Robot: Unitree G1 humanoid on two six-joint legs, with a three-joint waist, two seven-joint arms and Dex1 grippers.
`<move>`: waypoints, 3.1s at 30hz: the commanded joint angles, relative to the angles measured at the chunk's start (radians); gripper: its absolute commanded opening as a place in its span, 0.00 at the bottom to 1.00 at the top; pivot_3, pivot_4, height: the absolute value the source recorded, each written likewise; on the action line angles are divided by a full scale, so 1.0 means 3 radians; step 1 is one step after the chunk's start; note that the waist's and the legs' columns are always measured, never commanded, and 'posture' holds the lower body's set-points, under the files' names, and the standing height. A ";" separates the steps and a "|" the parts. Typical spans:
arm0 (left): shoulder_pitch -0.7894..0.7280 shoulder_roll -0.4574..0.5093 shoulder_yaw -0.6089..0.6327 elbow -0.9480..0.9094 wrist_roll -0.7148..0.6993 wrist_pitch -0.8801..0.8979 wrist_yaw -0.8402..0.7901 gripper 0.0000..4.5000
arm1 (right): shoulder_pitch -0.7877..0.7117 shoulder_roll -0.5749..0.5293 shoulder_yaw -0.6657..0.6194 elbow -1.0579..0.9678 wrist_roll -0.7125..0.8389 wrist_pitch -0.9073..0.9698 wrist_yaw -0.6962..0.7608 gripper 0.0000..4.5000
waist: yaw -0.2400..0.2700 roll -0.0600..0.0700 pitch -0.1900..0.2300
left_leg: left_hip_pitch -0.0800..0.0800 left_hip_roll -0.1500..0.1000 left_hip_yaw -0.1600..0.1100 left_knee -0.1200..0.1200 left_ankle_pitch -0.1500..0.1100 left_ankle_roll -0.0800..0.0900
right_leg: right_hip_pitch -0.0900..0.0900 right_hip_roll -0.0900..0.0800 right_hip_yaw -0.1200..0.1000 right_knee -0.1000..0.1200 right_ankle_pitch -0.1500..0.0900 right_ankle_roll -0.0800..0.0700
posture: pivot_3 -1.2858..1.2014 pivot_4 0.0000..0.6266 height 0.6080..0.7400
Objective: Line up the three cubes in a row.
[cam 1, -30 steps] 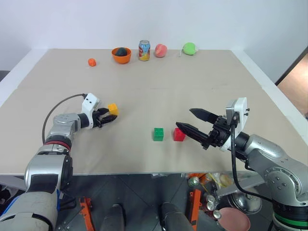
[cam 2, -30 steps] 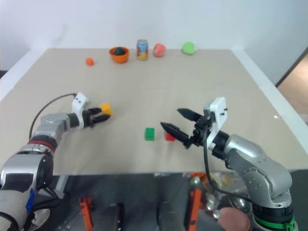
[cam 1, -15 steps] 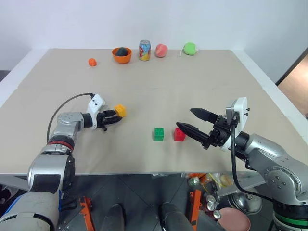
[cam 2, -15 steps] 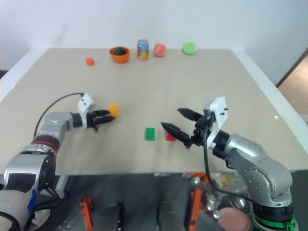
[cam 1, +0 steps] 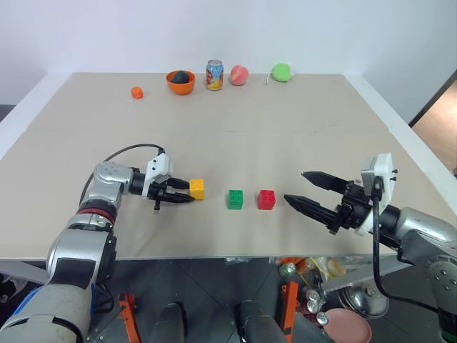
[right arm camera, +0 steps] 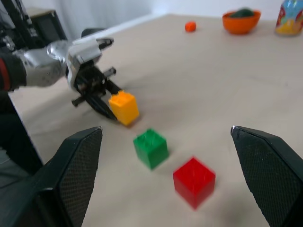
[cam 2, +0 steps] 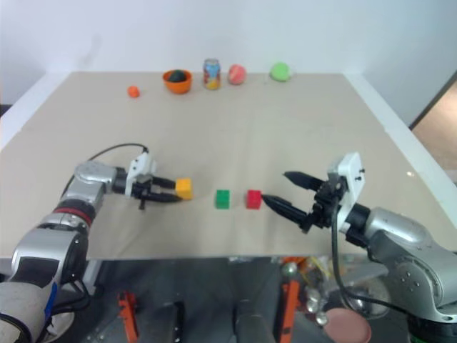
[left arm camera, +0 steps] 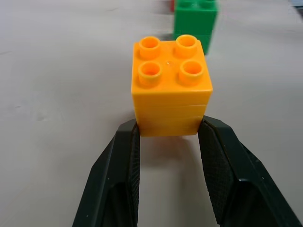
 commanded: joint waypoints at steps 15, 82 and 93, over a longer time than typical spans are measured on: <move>0.0007 -0.0065 -0.0056 -0.0008 0.0034 -0.0090 -0.0036 0.28 | 0.0095 -0.0076 -0.0109 0.0166 -0.0126 -0.0141 0.0189 1.00 | -0.0004 0.0000 0.0000 | 0.0001 0.0000 0.0000 0.0006 0.0000 0.0000 | 0.0001 0.0001 0.0000 0.0002 0.0002 0.0001 | 0.52 0.24 1.00; 0.2655 -0.0025 0.1346 -0.4226 -0.1675 0.2540 0.3119 0.99 | -0.0858 0.0861 0.0244 0.1681 -0.1478 -0.0820 -0.1016 1.00 | -0.0092 0.0003 -0.0001 | 0.0020 -0.0001 0.0003 -0.0013 0.0015 0.0023 | 0.0008 0.0005 0.0009 0.0007 0.0006 -0.0006 | 0.52 0.24 1.00; 0.3001 -0.0369 0.1267 -0.4894 -0.1616 0.2747 0.4053 0.99 | -0.0945 0.1304 0.0257 0.1836 -0.1760 -0.1027 -0.1577 1.00 | -0.0093 0.0003 -0.0001 | 0.0020 -0.0003 0.0007 -0.0012 0.0015 0.0022 | 0.0008 0.0005 0.0013 0.0006 0.0007 -0.0007 | 0.52 0.24 1.00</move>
